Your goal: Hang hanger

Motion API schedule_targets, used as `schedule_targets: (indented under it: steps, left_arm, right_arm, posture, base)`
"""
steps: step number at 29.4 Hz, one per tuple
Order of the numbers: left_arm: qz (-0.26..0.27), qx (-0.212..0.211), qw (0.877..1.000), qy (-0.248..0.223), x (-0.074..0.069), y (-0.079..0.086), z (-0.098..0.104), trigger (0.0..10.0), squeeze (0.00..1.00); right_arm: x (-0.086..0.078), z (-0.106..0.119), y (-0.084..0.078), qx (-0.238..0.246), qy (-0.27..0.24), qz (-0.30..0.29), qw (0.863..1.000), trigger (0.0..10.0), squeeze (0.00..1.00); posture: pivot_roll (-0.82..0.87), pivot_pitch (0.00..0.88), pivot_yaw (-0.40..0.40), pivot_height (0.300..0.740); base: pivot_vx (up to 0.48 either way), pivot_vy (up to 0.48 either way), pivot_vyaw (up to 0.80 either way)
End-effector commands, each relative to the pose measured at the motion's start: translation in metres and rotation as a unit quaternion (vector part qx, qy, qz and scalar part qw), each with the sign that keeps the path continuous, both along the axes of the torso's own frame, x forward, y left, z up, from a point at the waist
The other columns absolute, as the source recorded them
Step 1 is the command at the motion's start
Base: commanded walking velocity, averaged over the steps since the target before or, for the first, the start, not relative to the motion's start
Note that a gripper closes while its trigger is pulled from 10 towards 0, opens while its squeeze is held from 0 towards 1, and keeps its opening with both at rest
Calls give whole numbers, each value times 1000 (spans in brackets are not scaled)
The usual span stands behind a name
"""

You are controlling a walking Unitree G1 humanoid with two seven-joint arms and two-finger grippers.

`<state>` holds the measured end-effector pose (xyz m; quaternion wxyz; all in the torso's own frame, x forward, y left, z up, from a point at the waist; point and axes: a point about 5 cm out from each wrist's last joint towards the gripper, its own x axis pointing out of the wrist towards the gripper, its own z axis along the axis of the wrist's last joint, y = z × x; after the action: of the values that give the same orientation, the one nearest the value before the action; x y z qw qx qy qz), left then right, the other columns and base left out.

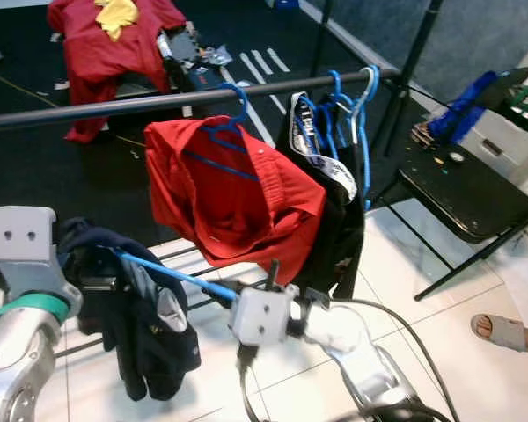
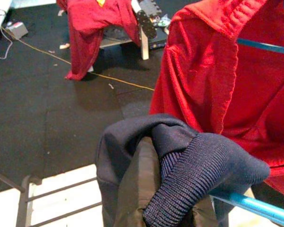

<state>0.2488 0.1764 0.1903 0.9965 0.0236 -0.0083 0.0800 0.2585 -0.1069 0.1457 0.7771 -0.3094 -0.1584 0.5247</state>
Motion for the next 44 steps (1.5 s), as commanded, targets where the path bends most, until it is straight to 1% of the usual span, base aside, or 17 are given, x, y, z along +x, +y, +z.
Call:
schedule_targets:
  steps: [1, 6, 13, 14, 15, 16, 17, 21, 22, 28, 31, 32, 33, 34, 36, 40, 44]
  left_arm:
    - [18, 4, 1000, -11, -1, 4, 2, 0, 0]
    - [12, 25, 1000, 10, 4, 2, -10, 0, 0]
    - [13, 23, 999, 35, 11, -2, -26, 0, 0]
    - [16, 28, 999, 42, 13, -2, -29, 2627, 0]
    - [16, 28, 999, 42, 13, -2, -29, 2627, 0]
    - [16, 31, 998, 49, 14, -2, -32, 10000, 0]
    - [12, 40, 998, 52, 14, -2, -34, 10000, 0]
    - [6, 50, 997, 52, 14, -3, -35, 10000, 0]
    - [-2, 53, 997, 53, 14, -5, -36, 10000, 0]
    - [-17, 54, 997, 45, 16, -9, -33, 10000, 0]
    - [-36, 51, 998, 26, 17, -16, -25, 10000, 0]
    - [-36, 51, 998, 26, 17, -16, -25, 10000, 0]
    - [-50, 48, 998, 11, 16, -21, -19, 10000, 0]
    - [-50, 48, 998, 11, 16, -21, -19, 10000, 0]
    - [-71, 43, 996, -12, 13, -28, -10, 10000, 0]
    - [-76, 47, 996, -23, 11, -31, -6, 10000, 0]
    - [-72, 50, 996, -26, 10, -31, -5, 10000, 0]
  right_arm:
    - [-4, -3, -1, -4, 14, 8, 1000, 0, 0]
    - [-14, -3, -2, 17, 41, 4, 999, 0, 0]
    - [-22, 15, 6, 27, 30, 26, 999, 0, 0]
    - [-26, 13, 3, 28, 47, 22, 998, 0, 0]
    - [-26, 13, 3, 28, 47, 22, 998, 0, 0]
    - [-30, 5, -3, 24, 65, 4, 998, 0, 0]
    - [-33, -5, -10, 23, 87, -18, 996, 0, 0]
    - [-35, -20, -20, 22, 115, -57, 992, 0, 0]
    - [-36, -34, -28, 16, 147, -80, 986, 0, 0]
    - [-33, -56, -35, 12, 215, -115, 970, 0, 0]
    - [-18, -53, -32, 16, 228, -121, 966, 0, 0]
    - [-18, -53, -32, 16, 228, -121, 966, 0, 0]
    - [-5, -49, -28, 12, 225, -122, 967, 0, 0]
    - [-5, -49, -28, 12, 225, -122, 967, 0, 0]
    - [17, -39, -18, 9, 216, -118, 969, 0, 0]
    - [28, -35, -12, 1, 207, -108, 972, 0, 0]
    - [25, -35, -9, -6, 198, -94, 976, 0, 0]
  posture:
    - [-40, 140, 56, 740]
    - [-47, 141, 58, 740]
    - [-44, 139, 56, 740]
    - [-43, 139, 50, 740]
    - [-43, 139, 50, 740]
    - [-45, 140, 47, 740]
    - [-46, 140, 47, 740]
    - [-49, 142, 47, 740]
    - [-58, 146, 55, 740]
    - [-73, 148, 66, 740]
    - [-72, 148, 72, 740]
    - [-72, 148, 72, 740]
    - [-68, 147, 72, 740]
    - [-68, 147, 72, 740]
    - [-55, 146, 67, 740]
    - [-38, 144, 56, 740]
    - [-27, 143, 45, 740]
  base:
    - [0, 0, 0]
    - [0, 0, 0]
    - [0, 0, 0]
    - [0, 0, 0]
    - [0, 0, 0]
    - [0, 0, 0]
    - [0, 0, 0]
    - [0, 0, 0]
    - [0, 0, 0]
    - [0, 0, 0]
    - [0, 0, 0]
    - [0, 0, 0]
    - [0, 0, 0]
    - [0, 0, 0]
    - [0, 0, 0]
    - [0, 0, 0]
    - [0, 0, 0]
